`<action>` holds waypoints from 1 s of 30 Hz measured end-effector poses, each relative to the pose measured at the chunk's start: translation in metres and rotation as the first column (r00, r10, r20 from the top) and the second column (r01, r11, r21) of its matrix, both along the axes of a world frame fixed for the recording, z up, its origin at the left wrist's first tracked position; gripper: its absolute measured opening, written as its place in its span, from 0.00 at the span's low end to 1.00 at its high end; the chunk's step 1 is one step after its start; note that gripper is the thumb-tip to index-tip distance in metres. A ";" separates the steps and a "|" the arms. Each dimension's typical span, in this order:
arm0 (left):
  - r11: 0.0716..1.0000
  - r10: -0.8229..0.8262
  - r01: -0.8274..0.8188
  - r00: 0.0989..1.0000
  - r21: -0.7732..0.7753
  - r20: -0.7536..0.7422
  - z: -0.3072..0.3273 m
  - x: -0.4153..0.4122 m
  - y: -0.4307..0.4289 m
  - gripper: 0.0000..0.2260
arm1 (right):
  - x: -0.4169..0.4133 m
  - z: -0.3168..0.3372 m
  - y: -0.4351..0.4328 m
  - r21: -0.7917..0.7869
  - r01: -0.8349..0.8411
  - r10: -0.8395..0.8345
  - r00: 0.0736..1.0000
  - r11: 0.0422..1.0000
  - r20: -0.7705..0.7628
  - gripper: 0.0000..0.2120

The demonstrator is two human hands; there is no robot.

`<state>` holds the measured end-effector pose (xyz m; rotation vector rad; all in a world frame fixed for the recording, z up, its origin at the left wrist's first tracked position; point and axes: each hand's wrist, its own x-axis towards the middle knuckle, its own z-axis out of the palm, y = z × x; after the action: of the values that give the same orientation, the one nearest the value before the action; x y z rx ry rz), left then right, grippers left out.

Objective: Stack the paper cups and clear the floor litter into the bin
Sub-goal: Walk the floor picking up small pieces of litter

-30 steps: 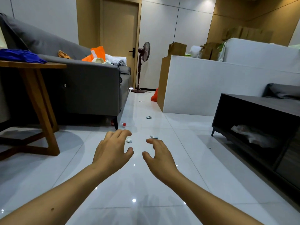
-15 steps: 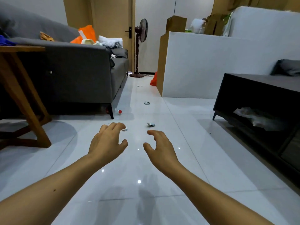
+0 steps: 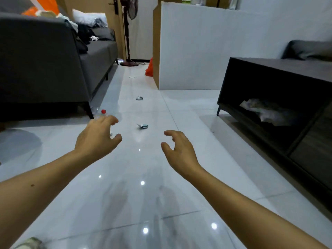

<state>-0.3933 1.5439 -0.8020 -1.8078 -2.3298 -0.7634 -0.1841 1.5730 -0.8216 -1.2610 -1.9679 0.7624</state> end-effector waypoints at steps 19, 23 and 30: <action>0.969 -0.193 0.198 0.980 -0.149 0.043 -0.119 -0.248 0.219 0.21 | -0.265 -0.098 0.199 -0.151 0.224 -0.205 0.970 0.963 0.132 0.18; 0.946 -0.232 0.249 0.967 -0.208 0.105 -0.160 -0.282 0.267 0.24 | -0.303 -0.115 0.247 -0.156 0.255 -0.220 0.952 0.954 0.214 0.18; 0.921 -0.161 0.228 0.961 -0.317 0.223 -0.197 -0.302 0.310 0.29 | -0.321 -0.136 0.300 -0.140 0.237 -0.198 0.948 0.961 0.248 0.19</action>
<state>-0.6952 1.8544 -0.9986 -2.2305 -2.5632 -0.6103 -0.5051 1.8730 -0.9574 -1.7055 -1.9302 0.7070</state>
